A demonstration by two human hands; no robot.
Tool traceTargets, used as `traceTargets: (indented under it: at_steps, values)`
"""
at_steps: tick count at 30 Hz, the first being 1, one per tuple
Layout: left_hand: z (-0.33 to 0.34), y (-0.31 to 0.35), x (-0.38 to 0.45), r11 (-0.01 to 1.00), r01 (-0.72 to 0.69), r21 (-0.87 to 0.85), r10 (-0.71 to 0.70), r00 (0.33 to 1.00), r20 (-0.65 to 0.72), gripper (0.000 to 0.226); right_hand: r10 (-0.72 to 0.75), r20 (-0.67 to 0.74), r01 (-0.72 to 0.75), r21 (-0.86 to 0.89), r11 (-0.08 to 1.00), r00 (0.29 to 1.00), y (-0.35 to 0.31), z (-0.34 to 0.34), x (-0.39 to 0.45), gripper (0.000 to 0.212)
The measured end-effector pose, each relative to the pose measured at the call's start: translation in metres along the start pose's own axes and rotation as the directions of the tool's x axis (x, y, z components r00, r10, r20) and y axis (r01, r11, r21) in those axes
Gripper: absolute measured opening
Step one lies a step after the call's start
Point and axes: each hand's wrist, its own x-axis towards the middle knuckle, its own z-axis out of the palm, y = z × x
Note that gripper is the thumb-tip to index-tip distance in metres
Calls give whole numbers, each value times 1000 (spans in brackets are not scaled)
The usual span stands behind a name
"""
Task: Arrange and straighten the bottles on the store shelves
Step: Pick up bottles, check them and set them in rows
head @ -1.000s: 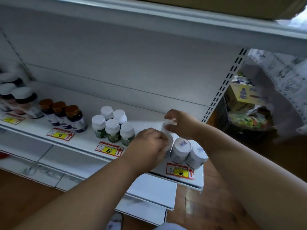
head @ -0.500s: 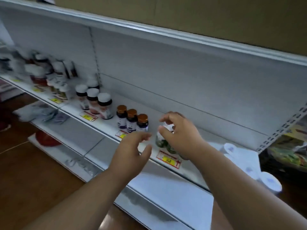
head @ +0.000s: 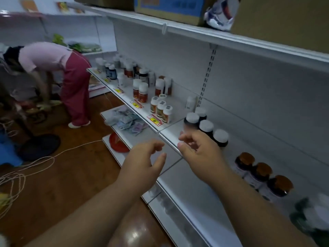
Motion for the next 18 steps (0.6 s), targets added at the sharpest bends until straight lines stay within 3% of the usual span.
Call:
traceTargets:
  at_steps: [8, 13, 18]
  values:
    - [-2, -67, 124, 998, 57, 3, -57, 998, 7, 30, 37, 34, -37, -18, 999, 999, 7, 46, 145, 5]
    - [-11, -92, 196, 1000, -19, 3, 19, 999, 33, 24, 146, 24, -144, -69, 987, 989, 0, 69, 226, 6]
    - [-2, -138, 266, 995, -100, -19, 101, 986, 132, 28, 200, -163, -249, -380, 891, 966, 45, 79, 302, 18]
